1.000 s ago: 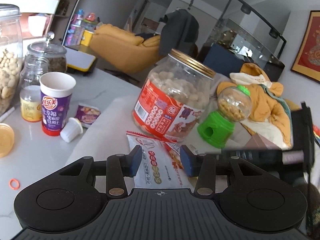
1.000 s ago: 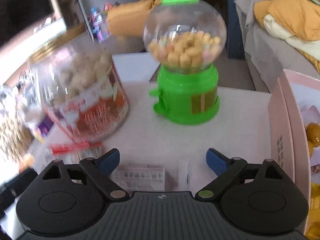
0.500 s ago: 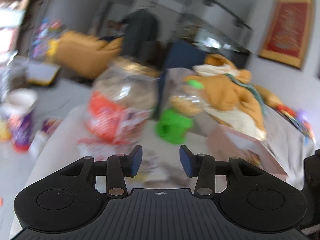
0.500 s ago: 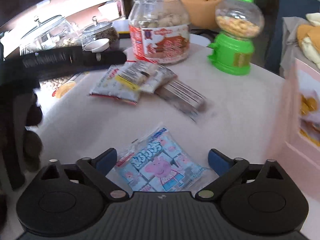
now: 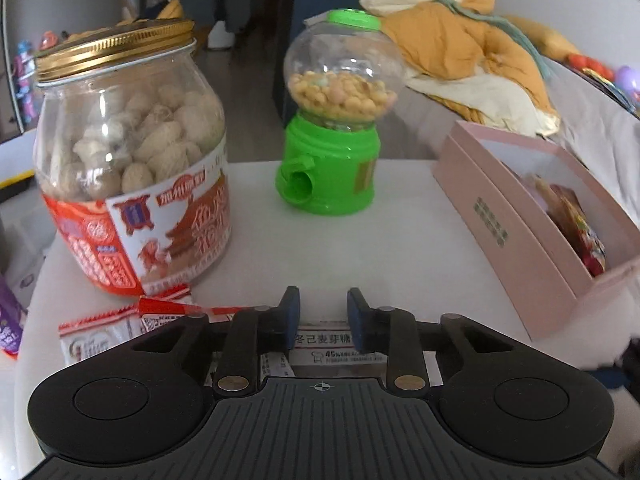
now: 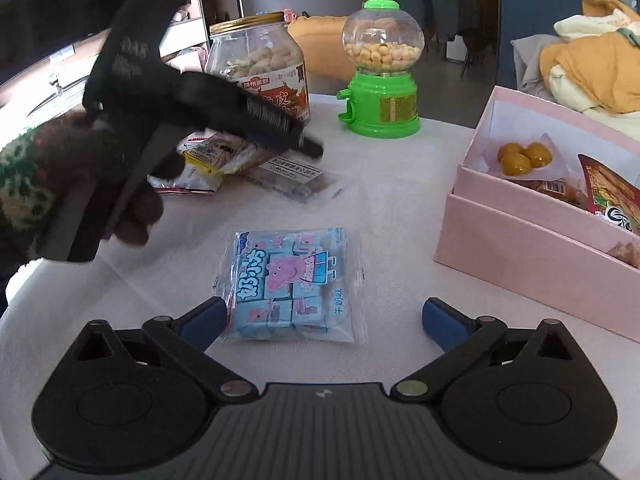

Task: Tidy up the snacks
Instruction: 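Grasp the brown cookie pack with the left gripper while the right gripper holds the Peppa pack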

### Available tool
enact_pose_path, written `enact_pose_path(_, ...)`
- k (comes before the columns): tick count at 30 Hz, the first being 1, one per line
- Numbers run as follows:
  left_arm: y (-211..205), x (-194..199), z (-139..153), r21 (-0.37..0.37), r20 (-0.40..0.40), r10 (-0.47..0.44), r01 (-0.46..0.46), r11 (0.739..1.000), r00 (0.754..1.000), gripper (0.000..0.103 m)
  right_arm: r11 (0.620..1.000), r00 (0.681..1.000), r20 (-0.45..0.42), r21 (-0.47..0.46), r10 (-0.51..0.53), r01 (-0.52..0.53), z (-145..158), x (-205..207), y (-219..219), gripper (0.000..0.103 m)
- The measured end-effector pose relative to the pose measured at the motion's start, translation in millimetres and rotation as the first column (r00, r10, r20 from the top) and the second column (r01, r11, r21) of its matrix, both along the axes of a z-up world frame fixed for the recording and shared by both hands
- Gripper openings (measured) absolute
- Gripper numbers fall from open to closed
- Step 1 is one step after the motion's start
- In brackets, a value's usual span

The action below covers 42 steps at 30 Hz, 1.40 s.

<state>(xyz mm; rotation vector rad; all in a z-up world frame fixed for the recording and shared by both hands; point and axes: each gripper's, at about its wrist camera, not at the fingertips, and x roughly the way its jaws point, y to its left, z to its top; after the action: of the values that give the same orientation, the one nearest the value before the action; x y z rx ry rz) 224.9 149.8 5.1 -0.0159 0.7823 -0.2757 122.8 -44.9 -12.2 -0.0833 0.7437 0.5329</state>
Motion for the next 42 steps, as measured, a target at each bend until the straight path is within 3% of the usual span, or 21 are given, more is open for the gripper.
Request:
enact_pose_path(3, -1, -20, 1, -0.023, -0.046, -0.046, 0.045, 0.999, 0.998, 0.03, 0.999, 1.0, -0.009, 0.033, 0.0, 0.001, 0, 3, -5, 0.103)
enact_pose_path(6, -6, -45, 4, 0.019, -0.06, -0.079, 0.08, 0.997, 0.995, 0.028, 0.999, 1.0, -0.014, 0.047, -0.001, 0.002, 1, 3, -7, 0.103)
enact_pose_path(11, 13, -72, 14, -0.09, -0.089, -0.042, 0.034, 0.995, 0.995, 0.028, 0.999, 1.0, -0.01, 0.032, -0.006, 0.006, 0, 2, -5, 0.103)
enact_pose_path(13, 11, -80, 17, -0.026, -0.048, -0.048, 0.047, 0.999, 0.998, 0.028, 1.0, 1.0, -0.006, 0.024, -0.008, 0.008, 0, 1, -4, 0.103)
enact_pose_path(15, 10, -81, 15, 0.028, -0.007, -0.016, 0.017, 0.999, 1.0, 0.028, 1.0, 1.0, -0.004, 0.023, -0.01, 0.01, 0, 1, -4, 0.103)
enact_pose_path(18, 15, -71, 12, -0.048, -0.01, 0.012, -0.013, 0.999, 1.0, 0.028, 1.0, 1.0, -0.002, 0.023, -0.013, 0.013, 0, 0, -4, 0.103)
enact_pose_path(25, 4, -68, 6, -0.004, -0.054, -0.056, 0.056, 0.998, 0.997, 0.028, 0.999, 1.0, -0.003, 0.031, -0.013, 0.013, 0, -2, -7, 0.103)
enact_pose_path(29, 21, -84, 20, -0.074, -0.049, -0.062, 0.058, 0.996, 0.997, 0.028, 1.0, 1.0, -0.006, 0.018, -0.003, 0.003, 0, -2, -6, 0.103)
enact_pose_path(34, 11, -98, 23, 0.079, -0.038, -0.155, 0.158, 0.984, 0.987, 0.028, 0.999, 0.999, -0.021, -0.022, 0.036, -0.037, 1, -6, -3, 0.103)
enact_pose_path(38, -14, -108, 16, 0.239, -0.022, -0.275, 0.272, 0.932, 0.961, 0.029, 0.998, 0.999, -0.01, -0.046, 0.049, -0.049, 1, -12, 0, 0.103)
enact_pose_path(42, -24, -100, 20, 0.26, -0.073, -0.311, 0.32, 0.911, 0.947, 0.028, 0.998, 0.999, -0.008, -0.037, 0.046, -0.046, 1, -12, -2, 0.103)
